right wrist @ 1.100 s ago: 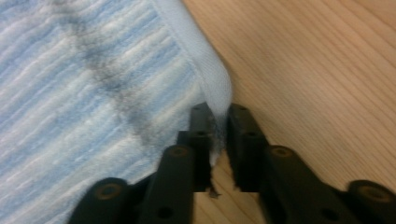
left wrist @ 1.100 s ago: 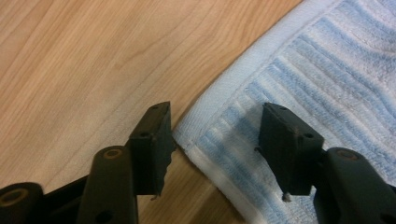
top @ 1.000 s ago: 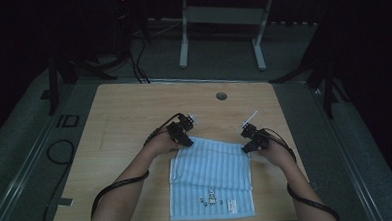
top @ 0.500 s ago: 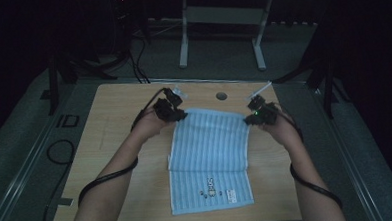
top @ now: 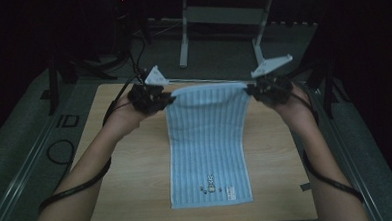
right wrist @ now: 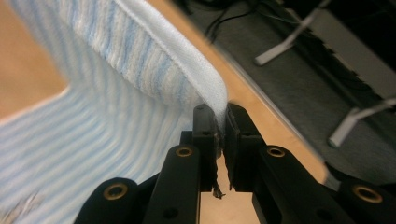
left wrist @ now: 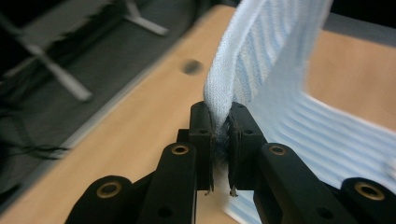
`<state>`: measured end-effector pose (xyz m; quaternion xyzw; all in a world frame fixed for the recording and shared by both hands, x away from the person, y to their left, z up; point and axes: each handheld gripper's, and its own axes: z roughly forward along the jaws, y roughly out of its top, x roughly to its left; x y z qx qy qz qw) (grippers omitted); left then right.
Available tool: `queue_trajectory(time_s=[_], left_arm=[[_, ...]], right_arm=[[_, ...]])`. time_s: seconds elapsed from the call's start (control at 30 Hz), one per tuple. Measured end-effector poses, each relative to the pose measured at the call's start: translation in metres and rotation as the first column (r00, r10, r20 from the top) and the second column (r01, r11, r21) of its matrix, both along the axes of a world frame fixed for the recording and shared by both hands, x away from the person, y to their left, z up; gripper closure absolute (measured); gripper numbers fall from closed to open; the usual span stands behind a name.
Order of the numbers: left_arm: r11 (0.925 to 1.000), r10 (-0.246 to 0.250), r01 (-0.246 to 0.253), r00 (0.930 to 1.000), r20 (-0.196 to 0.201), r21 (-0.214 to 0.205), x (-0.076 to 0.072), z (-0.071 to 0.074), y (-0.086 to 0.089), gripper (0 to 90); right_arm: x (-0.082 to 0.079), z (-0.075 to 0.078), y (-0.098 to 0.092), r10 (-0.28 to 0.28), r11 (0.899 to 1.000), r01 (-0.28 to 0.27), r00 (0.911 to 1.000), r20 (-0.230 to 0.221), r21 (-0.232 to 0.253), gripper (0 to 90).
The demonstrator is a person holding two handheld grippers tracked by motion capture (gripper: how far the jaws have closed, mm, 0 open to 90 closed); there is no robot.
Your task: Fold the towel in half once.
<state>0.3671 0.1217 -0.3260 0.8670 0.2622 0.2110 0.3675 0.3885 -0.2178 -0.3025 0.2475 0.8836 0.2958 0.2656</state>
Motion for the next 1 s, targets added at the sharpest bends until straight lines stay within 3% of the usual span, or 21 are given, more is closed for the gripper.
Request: queue_trajectory(time_s=[0.03, 0.07, 0.1, 0.13, 0.17, 0.2, 0.23, 0.3, 0.4, 0.43, 0.5, 0.57, 0.6, 0.67, 0.7, 0.73, 0.77, 0.83, 0.87, 0.9, 1.0], left_arm=[[0.9992, -0.039, 0.039, 0.9986, -0.035, -0.008, -0.015, -0.020, 0.003, 81.7], [0.9992, -0.039, 0.039, 0.9986, -0.035, -0.008, -0.015, -0.020, 0.003, 81.7], [0.9979, -0.062, 0.063, 0.9963, -0.060, 0.014, -0.028, -0.040, 0.002, 81.6], [0.9979, -0.062, 0.063, 0.9963, -0.060, 0.014, -0.028, -0.040, 0.002, 81.6], [0.9970, -0.077, 0.078, 0.9940, -0.078, 0.007, -0.037, -0.055, 0.000, 81.6], [0.9946, -0.099, 0.102, 0.9893, -0.107, 0.022, -0.050, -0.074, -0.004, 81.6], [0.9946, -0.099, 0.102, 0.9893, -0.107, 0.022, -0.050, -0.074, -0.004, 81.6], [0.9865, -0.142, 0.151, 0.9810, -0.132, 0.063, -0.071, -0.103, -0.011, 81.0], [0.9833, -0.158, 0.170, 0.9747, -0.158, 0.064, -0.084, -0.117, -0.013, 80.9], [0.9795, -0.173, 0.187, 0.9704, -0.169, 0.075, -0.092, -0.124, -0.015, 80.8], [0.9745, -0.201, 0.216, 0.9598, -0.196, 0.061, -0.104, -0.135, -0.015, 80.2], [0.9683, -0.221, 0.240, 0.9511, -0.216, 0.068, -0.113, -0.144, -0.017, 77.8], [0.9650, -0.229, 0.252, 0.9453, -0.233, 0.074, -0.118, -0.150, -0.018, 77.8], [0.9660, -0.234, 0.255, 0.9350, -0.267, 0.045, -0.127, -0.161, -0.018, 77.3], [0.9607, -0.242, 0.272, 0.9162, -0.320, 0.054, -0.133, -0.168, -0.019, 67.9], [0.9607, -0.242, 0.272, 0.9162, -0.320, 0.054, -0.133, -0.168, -0.019, 62.6], [0.9566, -0.248, 0.284, 0.9095, -0.334, 0.064, -0.137, -0.171, -0.019, 62.6], [0.9551, -0.251, 0.290, 0.8991, -0.359, 0.059, -0.139, -0.170, -0.016, 52.5], [0.9593, -0.242, 0.278, 0.8989, -0.365, 0.050, -0.138, -0.169, -0.014, 52.5], [0.9627, -0.230, 0.266, 0.9039, -0.361, 0.052, -0.137, -0.167, -0.013, 52.3], [0.9706, -0.205, 0.236, 0.9129, -0.353, 0.048, -0.131, -0.161, -0.009, 48.4]], right_arm=[[-0.007, -0.008, -0.002, 0.013, 1.000, -0.013, 0.9999, -0.007, -0.007, 83.2], [-0.018, -0.022, -0.006, 0.031, 1.000, -0.031, 0.9993, -0.023, -0.001, 83.2], [-0.024, -0.030, -0.008, 0.036, 0.999, -0.036, 0.9982, -0.048, -0.003, 83.2], [-0.024, -0.030, -0.008, 0.036, 0.999, -0.036, 0.9982, -0.048, -0.003, 83.2], [-0.041, -0.057, -0.012, 0.069, 0.997, -0.072, 0.9939, -0.086, -0.026, 83.2], [-0.047, -0.066, -0.013, 0.069, 0.997, -0.073, 0.9925, -0.100, -0.039, 83.2], [-0.055, -0.076, -0.014, 0.075, 0.995, -0.082, 0.9913, -0.108, -0.063, 83.2], [-0.070, -0.097, -0.016, 0.085, 0.994, -0.094, 0.9858, -0.145, -0.060, 83.1], [-0.085, -0.115, -0.020, 0.089, 0.994, -0.098, 0.9797, -0.180, -0.042, 83.1], [-0.101, -0.135, -0.021, 0.113, 0.989, -0.133, 0.9669, -0.229, -0.072, 82.9], [-0.107, -0.142, -0.022, 0.110, 0.989, -0.131, 0.9651, -0.238, -0.076, 82.9], [-0.120, -0.159, -0.027, 0.118, 0.987, -0.144, 0.9517, -0.283, -0.074, 82.8], [-0.120, -0.159, -0.027, 0.118, 0.987, -0.144, 0.9517, -0.283, -0.074, 82.8], [-0.126, -0.168, -0.030, 0.122, 0.986, -0.150, 0.9389, -0.322, -0.065, 82.2], [-0.133, -0.174, -0.033, 0.117, 0.989, -0.141, 0.9331, -0.340, -0.047, 77.8], [-0.133, -0.174, -0.033, 0.117, 0.989, -0.141, 0.9331, -0.340, -0.047, 77.8], [-0.137, -0.177, -0.034, 0.121, 0.989, -0.145, 0.9197, -0.374, -0.037, 71.9], [-0.145, -0.176, -0.041, 0.116, 0.988, -0.146, 0.9136, -0.390, -0.047, 62.9], [-0.145, -0.176, -0.041, 0.116, 0.988, -0.146, 0.9136, -0.390, -0.047, 62.9], [-0.143, -0.172, -0.047, 0.101, 0.992, -0.122, 0.9208, -0.377, -0.034, 61.0], [-0.137, -0.169, -0.050, 0.078, 0.995, -0.098, 0.9234, -0.376, -0.033, 58.5]])
